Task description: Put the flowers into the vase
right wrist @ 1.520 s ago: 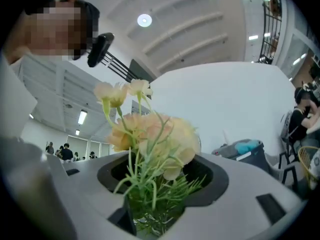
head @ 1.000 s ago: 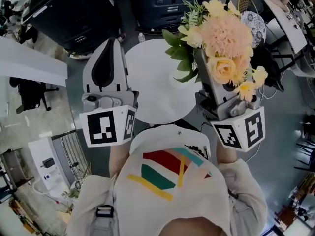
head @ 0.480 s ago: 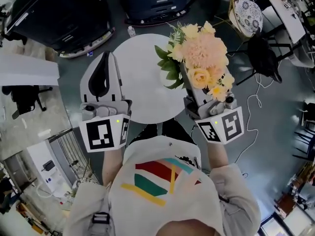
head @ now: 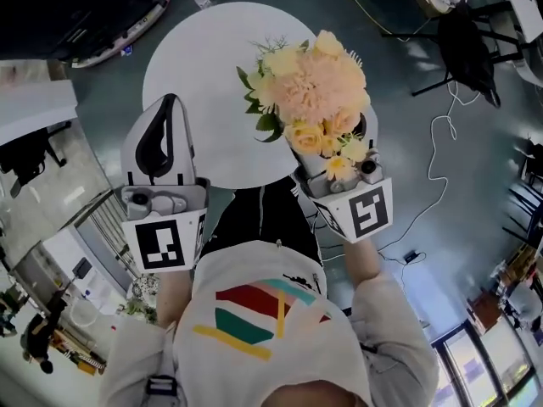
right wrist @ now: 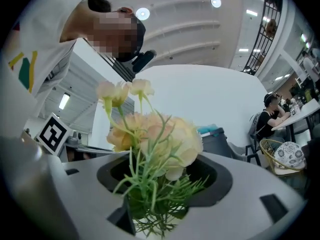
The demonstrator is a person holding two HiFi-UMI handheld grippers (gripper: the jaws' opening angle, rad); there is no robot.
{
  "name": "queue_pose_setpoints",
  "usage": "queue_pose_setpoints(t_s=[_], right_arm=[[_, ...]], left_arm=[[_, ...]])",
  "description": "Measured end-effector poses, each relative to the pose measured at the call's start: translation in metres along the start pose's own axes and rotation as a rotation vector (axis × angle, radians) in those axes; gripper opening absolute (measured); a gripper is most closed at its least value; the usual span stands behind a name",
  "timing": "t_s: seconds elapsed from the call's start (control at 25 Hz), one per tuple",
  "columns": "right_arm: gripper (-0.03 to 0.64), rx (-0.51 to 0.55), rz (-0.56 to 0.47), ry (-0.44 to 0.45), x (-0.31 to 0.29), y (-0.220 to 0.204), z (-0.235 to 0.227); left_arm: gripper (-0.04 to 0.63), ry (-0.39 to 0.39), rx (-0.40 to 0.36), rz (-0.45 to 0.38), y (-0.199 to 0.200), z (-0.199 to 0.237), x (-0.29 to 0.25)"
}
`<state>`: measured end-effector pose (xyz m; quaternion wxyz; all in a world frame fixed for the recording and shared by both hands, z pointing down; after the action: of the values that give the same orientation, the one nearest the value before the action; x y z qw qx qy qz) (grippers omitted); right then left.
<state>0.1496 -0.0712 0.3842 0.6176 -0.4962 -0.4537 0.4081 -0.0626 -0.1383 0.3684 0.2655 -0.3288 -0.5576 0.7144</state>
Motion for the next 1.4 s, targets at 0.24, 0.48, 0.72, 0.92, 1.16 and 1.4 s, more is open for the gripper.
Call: queue_pose_setpoints(t_s=[0.24,0.48,0.72,0.92,1.16,1.4], right_arm=[[0.355,0.023,0.05,-0.031,0.014,-0.037,0.017],[0.462,-0.001,0.065,0.0,0.019,-0.037,0.02],[0.476,0.027,0.111,0.037,0.034,-0.042,0.018],[0.476,0.048,0.184,0.082,0.046,-0.052,0.023],[0.474,0.03,0.304,0.198,0.059,-0.054,0.035],[0.472,0.044,0.418,0.206,0.073,-0.023,0.035]], left_arm=[[0.006,-0.013,0.039,0.099,-0.046,0.007,0.006],[0.006,-0.03,0.048,0.127,-0.062,0.008,-0.001],[0.006,-0.044,0.048,0.133,-0.064,-0.004,0.002],[0.006,-0.048,0.058,0.096,-0.054,-0.008,0.004],[0.006,-0.051,0.07,0.03,-0.031,-0.01,0.006],[0.006,-0.062,0.074,-0.085,0.015,-0.012,0.009]])
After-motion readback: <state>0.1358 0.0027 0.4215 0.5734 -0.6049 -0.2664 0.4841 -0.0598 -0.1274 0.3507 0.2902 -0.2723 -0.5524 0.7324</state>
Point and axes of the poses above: the fingertips, and each gripper's own axes: x backward along the fingers, z to its left, y out of its top, the point moved 8 cm from there along x, backward along the fingers, and after that the axes turned 15 degrees about x, right-handed, at the moved point
